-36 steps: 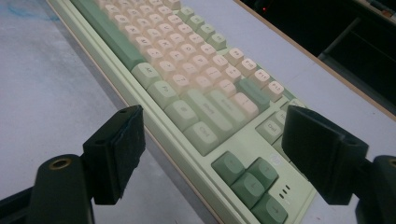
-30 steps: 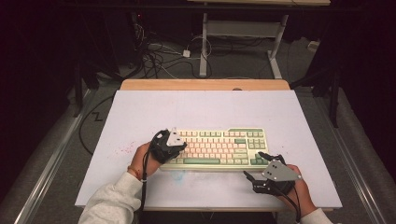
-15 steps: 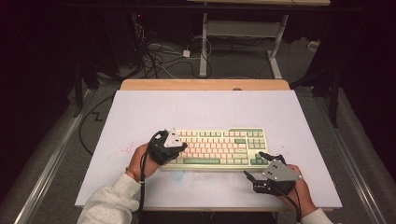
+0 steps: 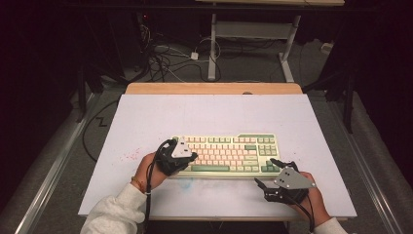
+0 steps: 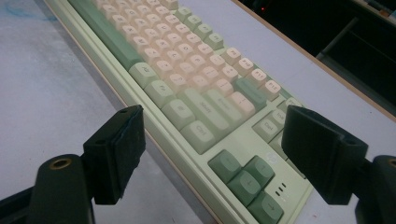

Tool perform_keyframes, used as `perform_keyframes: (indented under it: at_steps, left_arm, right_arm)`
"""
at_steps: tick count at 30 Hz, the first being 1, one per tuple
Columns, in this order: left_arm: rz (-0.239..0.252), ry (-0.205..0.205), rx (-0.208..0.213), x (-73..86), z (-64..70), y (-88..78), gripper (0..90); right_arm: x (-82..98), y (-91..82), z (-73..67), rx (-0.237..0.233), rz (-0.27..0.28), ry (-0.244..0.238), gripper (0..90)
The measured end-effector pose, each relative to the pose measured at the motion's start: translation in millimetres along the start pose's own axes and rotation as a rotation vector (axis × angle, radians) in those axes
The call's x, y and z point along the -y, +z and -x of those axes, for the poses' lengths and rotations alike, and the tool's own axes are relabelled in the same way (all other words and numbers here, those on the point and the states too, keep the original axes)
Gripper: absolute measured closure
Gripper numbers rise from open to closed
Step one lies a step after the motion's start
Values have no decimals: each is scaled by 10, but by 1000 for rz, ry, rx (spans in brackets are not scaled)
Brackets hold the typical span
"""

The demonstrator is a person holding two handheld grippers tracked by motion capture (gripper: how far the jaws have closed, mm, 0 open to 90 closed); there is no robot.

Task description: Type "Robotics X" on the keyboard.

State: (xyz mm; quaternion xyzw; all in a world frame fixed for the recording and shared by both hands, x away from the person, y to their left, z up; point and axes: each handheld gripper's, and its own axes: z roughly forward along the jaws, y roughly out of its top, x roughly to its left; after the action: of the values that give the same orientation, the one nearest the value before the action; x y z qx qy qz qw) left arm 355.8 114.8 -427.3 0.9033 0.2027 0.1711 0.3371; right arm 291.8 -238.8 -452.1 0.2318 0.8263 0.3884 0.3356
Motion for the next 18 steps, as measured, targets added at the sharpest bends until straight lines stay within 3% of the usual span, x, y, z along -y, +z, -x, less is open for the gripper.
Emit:
perform_keyframes:
  at_steps: [18]
  left_arm:
    - [-39,37,44,18,147,104,857]
  right_arm:
    - [-2,-1,-2,4,0,-2,228]
